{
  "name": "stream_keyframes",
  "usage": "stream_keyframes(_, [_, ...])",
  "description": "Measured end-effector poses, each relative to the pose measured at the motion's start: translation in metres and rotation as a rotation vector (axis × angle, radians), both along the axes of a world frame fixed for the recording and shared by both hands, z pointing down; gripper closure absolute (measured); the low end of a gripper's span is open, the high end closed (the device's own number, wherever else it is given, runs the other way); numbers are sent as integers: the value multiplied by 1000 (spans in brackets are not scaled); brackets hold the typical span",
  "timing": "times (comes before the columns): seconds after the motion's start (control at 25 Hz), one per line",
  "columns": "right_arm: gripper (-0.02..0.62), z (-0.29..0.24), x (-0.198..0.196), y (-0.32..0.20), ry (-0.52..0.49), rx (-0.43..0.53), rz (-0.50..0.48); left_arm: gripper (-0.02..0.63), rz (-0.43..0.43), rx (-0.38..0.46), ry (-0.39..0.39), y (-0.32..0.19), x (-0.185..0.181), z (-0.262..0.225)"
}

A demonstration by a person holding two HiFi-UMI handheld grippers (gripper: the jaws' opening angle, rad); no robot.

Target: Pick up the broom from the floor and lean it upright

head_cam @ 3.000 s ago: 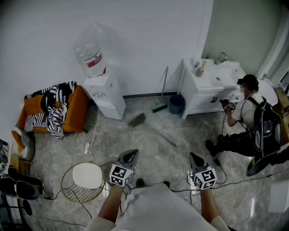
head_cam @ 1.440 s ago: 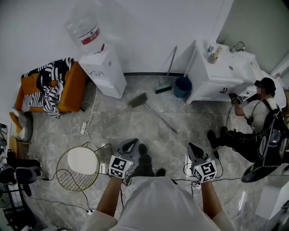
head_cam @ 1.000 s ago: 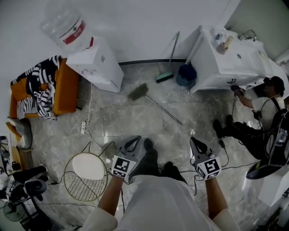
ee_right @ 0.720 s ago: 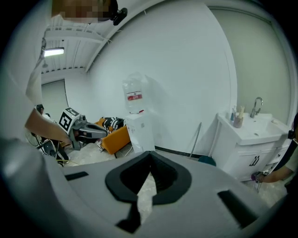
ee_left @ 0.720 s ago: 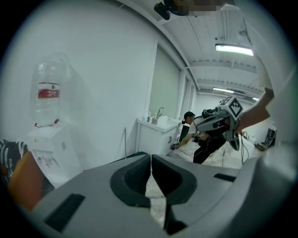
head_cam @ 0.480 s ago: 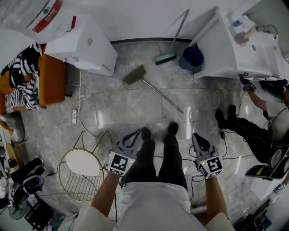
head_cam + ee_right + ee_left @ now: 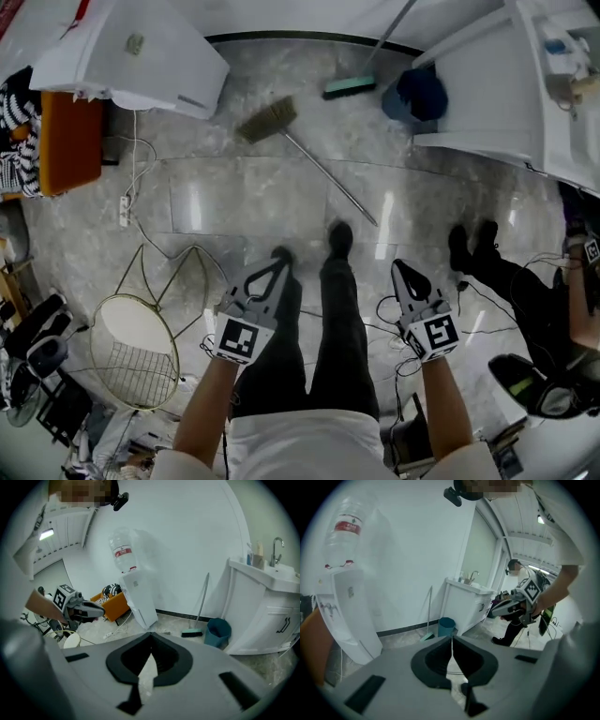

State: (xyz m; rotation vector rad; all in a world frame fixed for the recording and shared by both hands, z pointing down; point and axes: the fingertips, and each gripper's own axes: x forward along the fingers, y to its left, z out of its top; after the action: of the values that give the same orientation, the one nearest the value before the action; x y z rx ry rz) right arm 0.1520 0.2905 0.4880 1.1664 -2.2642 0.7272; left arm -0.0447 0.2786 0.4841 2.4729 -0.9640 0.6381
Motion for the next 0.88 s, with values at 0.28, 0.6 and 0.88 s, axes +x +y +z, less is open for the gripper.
stream_keyframes(0.28, [594, 145, 24, -21, 4, -109, -64, 595, 21, -47, -23, -14, 54, 120])
stream_keyframes(0.6, [568, 332, 31, 5, 40, -216, -60, 595, 47, -182, -18, 17, 89, 268])
stream_keyframes(0.88, [536, 463, 56, 28, 109, -257, -1, 595, 115, -224, -21, 45, 101, 371])
